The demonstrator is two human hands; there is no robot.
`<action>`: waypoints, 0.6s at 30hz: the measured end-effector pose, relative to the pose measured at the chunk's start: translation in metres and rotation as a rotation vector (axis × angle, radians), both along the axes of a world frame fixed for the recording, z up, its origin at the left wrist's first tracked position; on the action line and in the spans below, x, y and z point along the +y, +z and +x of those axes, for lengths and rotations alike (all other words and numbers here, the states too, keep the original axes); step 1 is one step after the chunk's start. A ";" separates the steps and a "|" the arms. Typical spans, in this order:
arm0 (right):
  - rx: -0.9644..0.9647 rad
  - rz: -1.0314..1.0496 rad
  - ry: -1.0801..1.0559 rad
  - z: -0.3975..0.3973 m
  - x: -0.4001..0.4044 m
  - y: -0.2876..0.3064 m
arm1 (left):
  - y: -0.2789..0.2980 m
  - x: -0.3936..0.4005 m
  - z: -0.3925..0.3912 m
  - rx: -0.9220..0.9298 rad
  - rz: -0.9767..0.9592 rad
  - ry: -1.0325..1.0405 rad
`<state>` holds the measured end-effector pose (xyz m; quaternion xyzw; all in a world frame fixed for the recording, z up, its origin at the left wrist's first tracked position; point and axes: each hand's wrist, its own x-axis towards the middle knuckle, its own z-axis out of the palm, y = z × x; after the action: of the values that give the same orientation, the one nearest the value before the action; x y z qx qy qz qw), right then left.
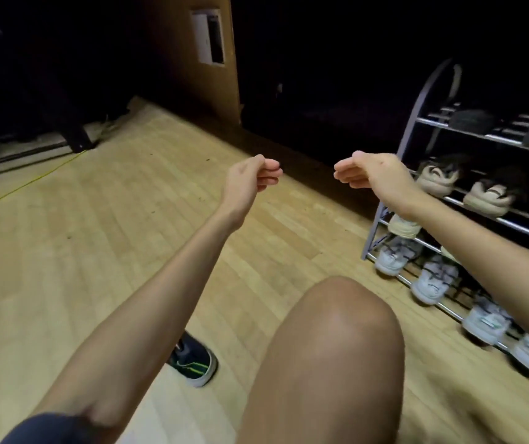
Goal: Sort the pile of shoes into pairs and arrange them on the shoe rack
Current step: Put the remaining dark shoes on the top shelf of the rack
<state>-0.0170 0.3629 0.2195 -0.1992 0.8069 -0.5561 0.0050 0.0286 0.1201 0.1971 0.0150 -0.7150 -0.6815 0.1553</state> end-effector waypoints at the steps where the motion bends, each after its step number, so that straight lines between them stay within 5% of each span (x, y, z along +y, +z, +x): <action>1: -0.021 -0.014 0.010 0.001 -0.012 -0.010 | -0.012 -0.013 0.006 -0.016 0.011 0.023; 18: -0.512 0.193 0.168 0.031 -0.125 -0.226 | -0.243 -0.117 0.101 -0.486 0.164 0.317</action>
<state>0.0139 0.2381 -0.0066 -0.1171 0.8092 -0.5066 0.2735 0.1300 0.0031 -0.0463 0.3015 -0.6625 -0.6807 0.0825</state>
